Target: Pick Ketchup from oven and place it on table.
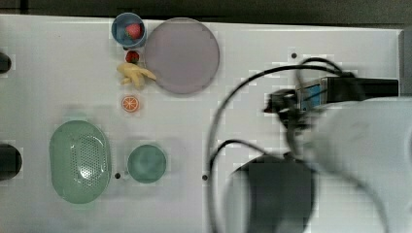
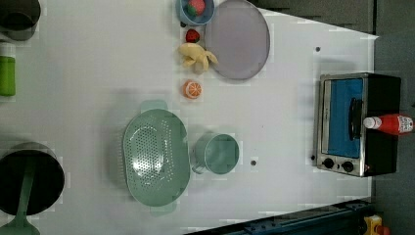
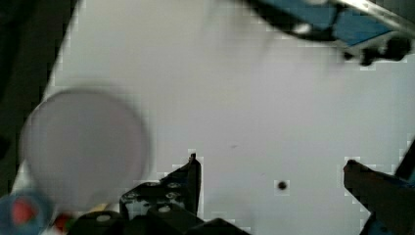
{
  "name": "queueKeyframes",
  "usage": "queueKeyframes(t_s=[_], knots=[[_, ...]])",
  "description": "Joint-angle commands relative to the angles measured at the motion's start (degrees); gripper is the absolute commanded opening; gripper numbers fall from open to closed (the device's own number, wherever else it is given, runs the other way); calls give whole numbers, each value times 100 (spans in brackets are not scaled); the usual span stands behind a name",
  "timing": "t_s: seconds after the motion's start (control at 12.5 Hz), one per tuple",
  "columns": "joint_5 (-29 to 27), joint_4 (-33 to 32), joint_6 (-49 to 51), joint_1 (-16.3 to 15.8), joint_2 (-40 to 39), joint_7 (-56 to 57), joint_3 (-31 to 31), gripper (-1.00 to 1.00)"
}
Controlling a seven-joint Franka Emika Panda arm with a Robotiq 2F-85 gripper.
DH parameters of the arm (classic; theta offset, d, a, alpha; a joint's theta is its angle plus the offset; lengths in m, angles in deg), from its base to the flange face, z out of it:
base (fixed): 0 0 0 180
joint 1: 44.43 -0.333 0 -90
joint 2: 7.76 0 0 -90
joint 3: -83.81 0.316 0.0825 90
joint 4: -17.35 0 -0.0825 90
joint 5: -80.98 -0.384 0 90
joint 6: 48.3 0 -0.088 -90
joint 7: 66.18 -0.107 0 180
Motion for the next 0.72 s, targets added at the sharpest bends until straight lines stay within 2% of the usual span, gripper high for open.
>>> queueKeyframes(t_s=[0.08, 0.48, 0.72], knots=[[-103, -176, -456, 314, -259, -136, -631, 100], [-102, -154, -2143, 347, -1220, -134, -1646, 100], [-107, -88, -2190, 391, -1613, -120, -1919, 100]])
